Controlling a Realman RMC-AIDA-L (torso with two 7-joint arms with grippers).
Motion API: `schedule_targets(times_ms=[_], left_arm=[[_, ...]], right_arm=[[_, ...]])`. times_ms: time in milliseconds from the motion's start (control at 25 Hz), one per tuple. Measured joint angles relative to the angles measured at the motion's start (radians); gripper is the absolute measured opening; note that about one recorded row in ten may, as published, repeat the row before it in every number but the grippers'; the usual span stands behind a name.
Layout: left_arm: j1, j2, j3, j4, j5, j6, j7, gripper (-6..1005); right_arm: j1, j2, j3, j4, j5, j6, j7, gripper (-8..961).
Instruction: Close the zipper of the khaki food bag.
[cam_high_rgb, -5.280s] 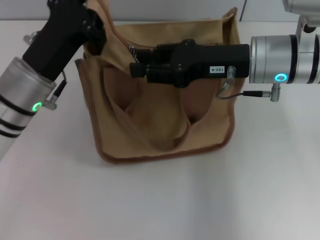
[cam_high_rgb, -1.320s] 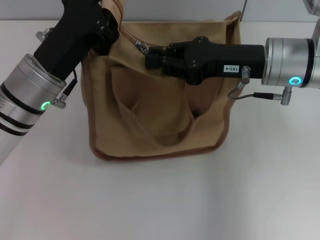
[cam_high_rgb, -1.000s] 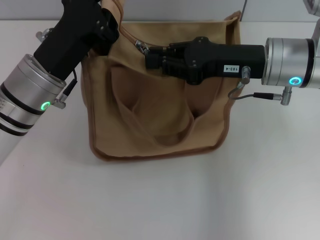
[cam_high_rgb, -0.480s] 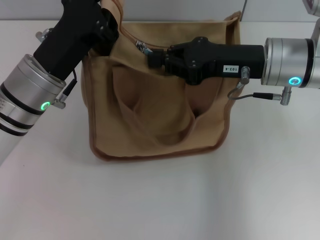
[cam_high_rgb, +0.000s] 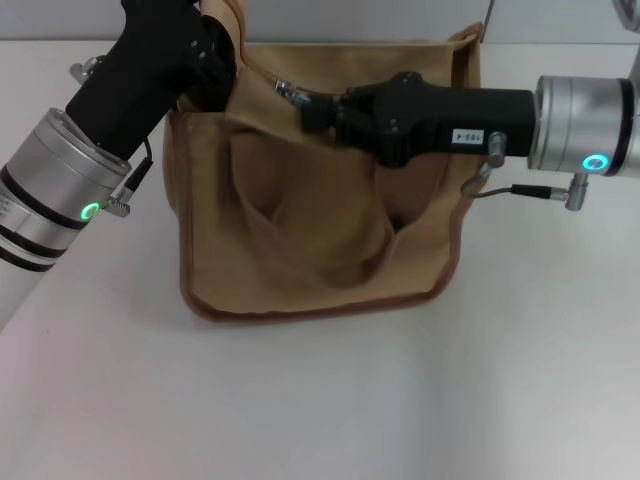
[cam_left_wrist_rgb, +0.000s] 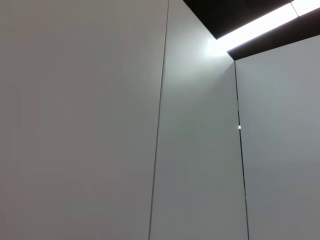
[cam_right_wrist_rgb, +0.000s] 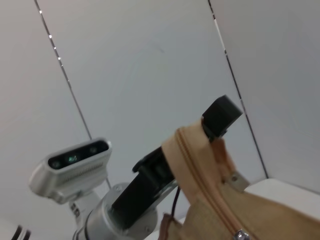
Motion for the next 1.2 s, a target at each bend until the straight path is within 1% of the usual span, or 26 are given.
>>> schedule_targets(times_ms=[120, 440, 720, 880, 1040, 1200], left_arm=[[0.009, 0.0, -0.002, 0.0, -0.005, -0.01, 0.004, 16], [0.036, 0.0, -0.031, 0.002, -0.006, -0.029, 0.005, 16], [0.063, 0.001, -0.076, 0.008, -0.007, -0.031, 0.006, 16], [0.07, 0.002, -0.091, 0.01, -0.007, -0.031, 0.004, 17], [0.071, 0.003, -0.092, 0.01, -0.007, -0.031, 0.006, 17], [0.078, 0.004, -0.103, 0.011, -0.007, -0.031, 0.006, 17]], right_arm=[[-0.009, -0.003, 0.034, -0.001, 0.0, -0.008, 0.003, 8], [-0.021, -0.01, 0.037, 0.002, -0.001, -0.006, 0.005, 8], [-0.045, -0.015, 0.038, 0.003, -0.003, 0.001, 0.006, 8], [-0.055, -0.022, 0.04, 0.003, -0.003, 0.002, 0.011, 8], [-0.06, -0.023, 0.04, 0.003, -0.003, -0.004, 0.019, 8], [-0.085, -0.032, 0.041, 0.0, -0.004, -0.007, 0.037, 8]])
